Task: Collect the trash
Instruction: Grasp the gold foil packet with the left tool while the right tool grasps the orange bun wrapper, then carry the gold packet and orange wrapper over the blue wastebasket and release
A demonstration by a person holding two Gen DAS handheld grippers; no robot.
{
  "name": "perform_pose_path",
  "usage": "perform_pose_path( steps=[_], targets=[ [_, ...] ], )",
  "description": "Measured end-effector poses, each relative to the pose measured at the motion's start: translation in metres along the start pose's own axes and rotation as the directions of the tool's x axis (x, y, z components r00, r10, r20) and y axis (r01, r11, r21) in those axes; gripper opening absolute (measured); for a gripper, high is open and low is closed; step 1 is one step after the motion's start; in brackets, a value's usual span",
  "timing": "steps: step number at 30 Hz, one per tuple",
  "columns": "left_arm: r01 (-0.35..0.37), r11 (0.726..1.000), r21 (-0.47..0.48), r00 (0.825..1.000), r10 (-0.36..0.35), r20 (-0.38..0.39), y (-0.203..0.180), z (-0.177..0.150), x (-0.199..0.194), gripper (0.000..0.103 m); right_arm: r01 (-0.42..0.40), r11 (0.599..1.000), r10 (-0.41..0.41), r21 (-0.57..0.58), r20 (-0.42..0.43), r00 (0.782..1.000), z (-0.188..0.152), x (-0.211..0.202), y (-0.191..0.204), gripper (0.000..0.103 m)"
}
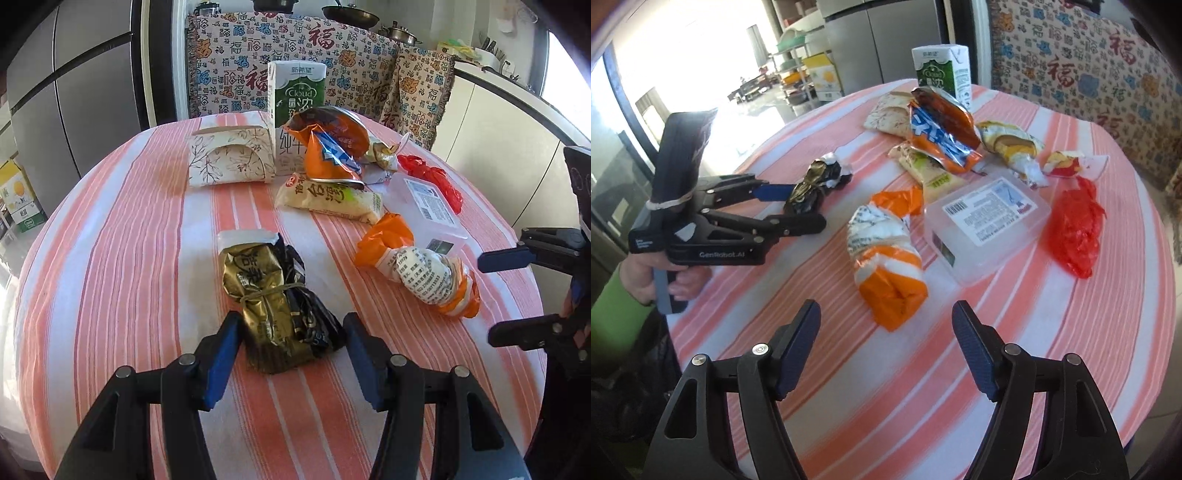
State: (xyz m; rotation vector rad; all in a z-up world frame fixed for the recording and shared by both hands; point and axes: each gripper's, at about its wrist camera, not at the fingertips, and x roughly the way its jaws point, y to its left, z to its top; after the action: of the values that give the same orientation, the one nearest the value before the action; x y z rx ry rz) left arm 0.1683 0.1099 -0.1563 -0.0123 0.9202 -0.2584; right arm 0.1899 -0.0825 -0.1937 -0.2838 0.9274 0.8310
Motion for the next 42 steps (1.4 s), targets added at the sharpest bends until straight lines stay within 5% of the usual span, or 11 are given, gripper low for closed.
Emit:
perform_pose_path(
  steps=[4, 6, 16, 18, 22, 29, 31, 32, 34, 35, 42],
  targets=[
    [0.015, 1.0, 0.007, 1.0, -0.015, -0.005, -0.001, -0.007, -0.006, 0.055, 0.05, 0.998, -0.051, -0.026, -0.009, 0.999, 0.02, 0.025, 0.009, 0.069],
    [0.019, 0.999, 0.027, 1.0, -0.019, -0.012, -0.004, -0.011, -0.01, 0.052, 0.054, 0.999, -0.054, 0.002, -0.022, 0.998, 0.021, 0.028, 0.008, 0.047],
    [0.042, 0.999, -0.027, 0.999, -0.043, -0.018, 0.004, -0.036, -0.035, 0.058, 0.116, 0.978, -0.106, 0.174, -0.066, 0.992, -0.033, -0.018, 0.015, 0.048],
    [0.044, 0.998, -0.044, 0.999, -0.045, -0.024, 0.004, -0.032, -0.034, 0.075, 0.117, 0.979, -0.105, 0.164, -0.079, 0.991, -0.03, -0.017, 0.014, 0.052],
    [0.021, 0.998, -0.06, 1.0, -0.022, -0.015, 0.003, -0.022, -0.036, 0.076, 0.136, 0.984, -0.125, 0.115, -0.094, 0.988, -0.023, -0.013, 0.017, 0.068],
    [-0.062, 0.997, -0.05, 0.996, 0.058, -0.071, 0.005, -0.012, -0.013, 0.076, 0.167, 0.982, -0.152, 0.091, -0.156, 0.976, -0.011, 0.003, 0.015, 0.069],
    [-0.09, 0.995, -0.035, 0.993, 0.087, -0.075, 0.005, -0.01, -0.008, 0.076, 0.166, 0.981, -0.149, 0.102, -0.159, 0.976, -0.009, 0.005, 0.013, 0.064],
    [-0.095, 0.995, -0.024, 0.993, 0.093, -0.07, 0.004, -0.011, -0.007, 0.076, 0.165, 0.981, -0.147, 0.103, -0.168, 0.975, -0.009, 0.005, 0.013, 0.042],
    [-0.084, 0.996, -0.017, 0.995, 0.083, -0.06, 0.004, -0.011, -0.009, 0.069, 0.168, 0.979, -0.149, 0.112, -0.158, 0.976, -0.012, 0.001, 0.015, 0.044],
    [-0.071, 0.997, -0.018, 0.996, 0.07, -0.056, 0.004, -0.012, -0.011, 0.048, 0.161, 0.98, -0.142, 0.12, -0.148, 0.979, -0.013, -0.002, 0.015, 0.043],
    [0.003, 0.999, -0.037, 1.0, -0.004, -0.02, -0.001, -0.017, -0.025, 0.04, 0.125, 0.973, -0.117, 0.193, -0.053, 0.992, -0.022, -0.032, 0.012, 0.043]
  ],
)
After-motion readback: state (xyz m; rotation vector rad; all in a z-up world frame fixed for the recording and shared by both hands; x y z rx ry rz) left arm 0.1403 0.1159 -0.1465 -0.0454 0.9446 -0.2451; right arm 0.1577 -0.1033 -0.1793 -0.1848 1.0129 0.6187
